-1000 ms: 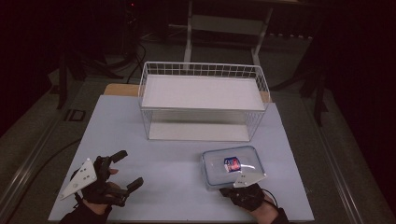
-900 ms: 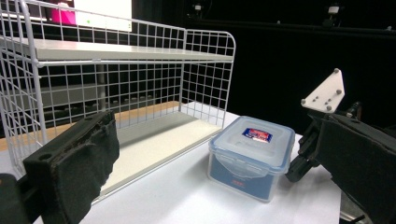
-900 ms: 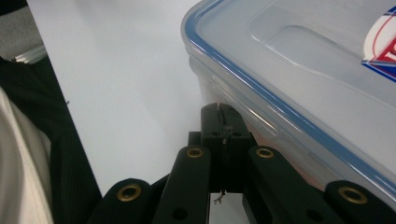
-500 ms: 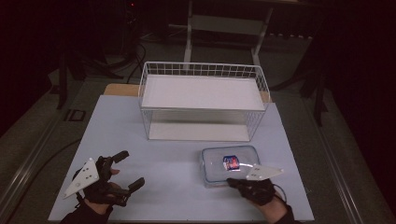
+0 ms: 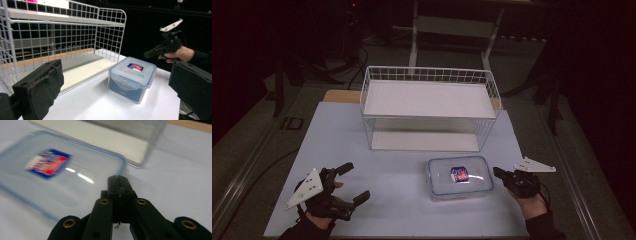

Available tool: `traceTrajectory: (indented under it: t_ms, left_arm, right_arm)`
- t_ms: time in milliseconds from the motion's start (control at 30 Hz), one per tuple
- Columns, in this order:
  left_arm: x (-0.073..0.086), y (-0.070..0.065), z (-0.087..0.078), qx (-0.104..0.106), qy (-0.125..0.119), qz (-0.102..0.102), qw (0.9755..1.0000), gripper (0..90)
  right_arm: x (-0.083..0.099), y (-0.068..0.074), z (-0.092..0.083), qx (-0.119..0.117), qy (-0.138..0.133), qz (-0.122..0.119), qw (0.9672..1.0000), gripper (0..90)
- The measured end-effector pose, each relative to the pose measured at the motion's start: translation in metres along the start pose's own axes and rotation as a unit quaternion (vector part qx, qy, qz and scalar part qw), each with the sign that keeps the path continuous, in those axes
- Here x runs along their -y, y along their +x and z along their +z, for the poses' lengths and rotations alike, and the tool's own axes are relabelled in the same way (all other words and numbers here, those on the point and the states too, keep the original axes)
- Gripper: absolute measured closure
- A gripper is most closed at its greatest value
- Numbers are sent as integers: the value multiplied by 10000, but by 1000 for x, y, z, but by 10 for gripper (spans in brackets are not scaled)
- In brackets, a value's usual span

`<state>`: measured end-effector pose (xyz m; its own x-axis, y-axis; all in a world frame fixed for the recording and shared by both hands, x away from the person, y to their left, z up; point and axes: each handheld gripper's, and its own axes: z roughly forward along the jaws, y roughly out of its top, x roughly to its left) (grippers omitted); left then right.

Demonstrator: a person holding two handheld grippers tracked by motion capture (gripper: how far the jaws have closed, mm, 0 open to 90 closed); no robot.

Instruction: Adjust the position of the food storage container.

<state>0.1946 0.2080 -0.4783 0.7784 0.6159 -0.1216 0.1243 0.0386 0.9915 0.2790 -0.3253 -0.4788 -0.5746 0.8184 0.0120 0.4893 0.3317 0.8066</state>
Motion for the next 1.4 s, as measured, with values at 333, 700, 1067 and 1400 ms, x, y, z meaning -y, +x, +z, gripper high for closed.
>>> traceTrajectory:
  t_ms: [333, 700, 1067, 1400]
  left_arm:
    - [3, -1, 4, 80, 140, 16, 9999, 0]
    - [4, -2, 7, 129, 257, 18, 9996, 0]
    - [5, -3, 8, 139, 293, 24, 9995, 0]
    - [5, -3, 8, 160, 316, 5, 9994, 0]
  right_arm:
    - [8, 3, 22, -144, 162, 127, 9997, 900]
    - [-1, 24, 36, -552, 173, 50, 9983, 900]
    - [-8, 44, 46, -884, 226, -88, 9958, 900]
    - [-10, 52, 46, -1068, 182, -108, 9941, 900]
